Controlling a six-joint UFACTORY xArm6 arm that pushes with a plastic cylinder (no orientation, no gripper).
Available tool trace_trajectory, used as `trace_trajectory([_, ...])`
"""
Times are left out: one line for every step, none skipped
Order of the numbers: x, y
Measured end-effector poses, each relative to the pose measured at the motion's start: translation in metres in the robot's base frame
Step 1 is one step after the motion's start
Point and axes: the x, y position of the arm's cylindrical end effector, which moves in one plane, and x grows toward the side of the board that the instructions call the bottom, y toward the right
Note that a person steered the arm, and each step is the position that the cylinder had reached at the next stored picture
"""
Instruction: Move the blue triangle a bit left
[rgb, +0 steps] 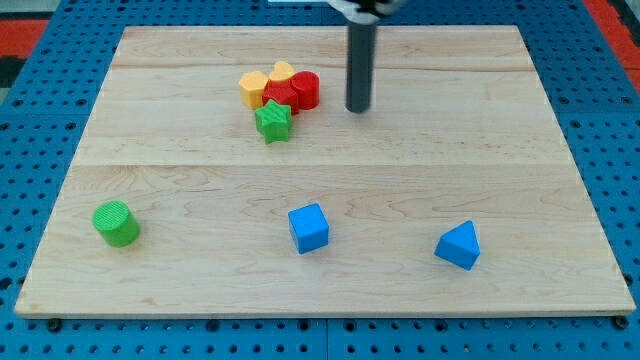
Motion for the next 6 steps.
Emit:
trace_trajectory([0.081, -0.001])
trace_trajectory([0.091, 0.046])
trace_trajectory([0.110, 0.100])
trace_trajectory([0.148, 0.164])
trace_trajectory([0.170, 0.137])
trace_trajectory([0.174, 0.088])
